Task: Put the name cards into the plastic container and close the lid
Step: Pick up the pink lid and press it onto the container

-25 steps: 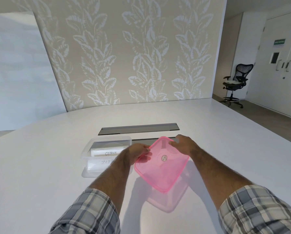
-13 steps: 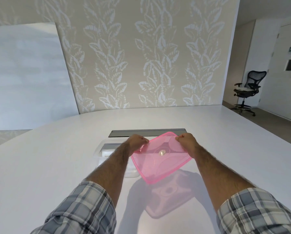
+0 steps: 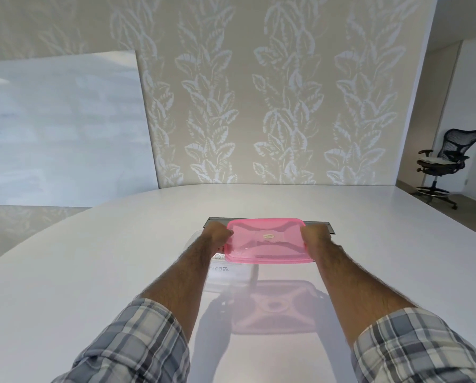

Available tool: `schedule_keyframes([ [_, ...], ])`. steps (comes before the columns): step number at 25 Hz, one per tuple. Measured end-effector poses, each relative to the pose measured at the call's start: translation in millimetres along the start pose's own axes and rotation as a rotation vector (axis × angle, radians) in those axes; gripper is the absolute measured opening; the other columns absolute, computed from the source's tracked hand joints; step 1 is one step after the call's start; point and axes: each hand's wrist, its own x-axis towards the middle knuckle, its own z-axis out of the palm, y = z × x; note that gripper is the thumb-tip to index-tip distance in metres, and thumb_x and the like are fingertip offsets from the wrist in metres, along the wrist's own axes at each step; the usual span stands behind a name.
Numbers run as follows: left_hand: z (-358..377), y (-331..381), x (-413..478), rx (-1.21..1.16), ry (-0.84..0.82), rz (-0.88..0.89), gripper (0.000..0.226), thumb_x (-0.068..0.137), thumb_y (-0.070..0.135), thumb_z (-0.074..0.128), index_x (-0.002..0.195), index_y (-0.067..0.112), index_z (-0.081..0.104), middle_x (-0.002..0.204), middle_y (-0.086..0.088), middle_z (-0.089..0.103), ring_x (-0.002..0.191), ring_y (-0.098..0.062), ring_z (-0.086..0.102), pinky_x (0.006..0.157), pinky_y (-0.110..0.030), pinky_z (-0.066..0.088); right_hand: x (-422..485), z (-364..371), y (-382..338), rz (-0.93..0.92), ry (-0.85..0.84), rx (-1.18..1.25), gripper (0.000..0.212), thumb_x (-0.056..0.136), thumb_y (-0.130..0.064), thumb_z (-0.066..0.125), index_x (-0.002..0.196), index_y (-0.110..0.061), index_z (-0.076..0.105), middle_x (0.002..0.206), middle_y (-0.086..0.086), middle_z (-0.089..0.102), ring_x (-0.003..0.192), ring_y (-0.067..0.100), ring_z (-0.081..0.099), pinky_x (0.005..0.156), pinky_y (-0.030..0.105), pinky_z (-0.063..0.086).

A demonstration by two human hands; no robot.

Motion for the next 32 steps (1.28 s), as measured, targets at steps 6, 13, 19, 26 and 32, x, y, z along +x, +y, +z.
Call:
schedule_keyframes([
  [6,-51.3,-12.2,4.4,0.062,0.083,0.023,0.015,0.093,-0.004,0.052,0.097,0.004,0.064,0.094,-0.019,0.067,0.078,-0.034,0.068,0.069,-0.049,0.062,-23.8,38.1,-25.5,-0.046,-0.034,-0.124,0.028,0.089,-0.008,0.062,0.112,0.006,0.066,0.114,0.021,0.070,0.106,0.036,0.067,0.071,0.029,0.044],
  [13,-97.3,-25.3,44.5,0.224,0.091,0.092,0.031,0.088,0.000,0.056,0.116,-0.004,0.067,0.110,-0.019,0.068,0.096,-0.036,0.070,0.081,-0.048,0.060,-46.8,85.1,-52.0,-0.052,0.060,-0.192,0.025,0.086,-0.011,0.067,0.106,0.004,0.067,0.113,0.020,0.071,0.105,0.036,0.068,0.080,0.033,0.054],
  [19,-130.2,-35.0,80.0,0.273,-0.004,0.143,0.035,0.088,0.003,0.058,0.122,-0.003,0.063,0.119,-0.020,0.066,0.100,-0.037,0.069,0.086,-0.046,0.058,-73.8,122.2,-65.9,-0.033,0.147,-0.221,0.022,0.082,-0.008,0.064,0.102,0.000,0.068,0.108,0.017,0.072,0.100,0.034,0.069,0.075,0.031,0.054],
  [26,-142.4,-57.1,96.9,0.296,-0.069,0.147,0.035,0.089,0.004,0.060,0.123,-0.001,0.063,0.119,-0.017,0.064,0.107,-0.036,0.065,0.089,-0.047,0.057,-87.9,147.0,-58.2,0.003,0.201,-0.245,0.030,0.080,-0.012,0.066,0.109,-0.003,0.067,0.111,0.015,0.072,0.103,0.032,0.069,0.085,0.036,0.056],
  [32,-136.7,-69.4,102.7,0.323,-0.072,0.100,0.037,0.087,0.007,0.062,0.123,0.000,0.061,0.120,-0.016,0.065,0.105,-0.036,0.067,0.084,-0.047,0.060,-81.6,155.6,-53.4,-0.008,0.181,-0.281,0.026,0.078,-0.015,0.068,0.102,-0.005,0.067,0.108,0.014,0.073,0.100,0.031,0.070,0.086,0.036,0.058],
])
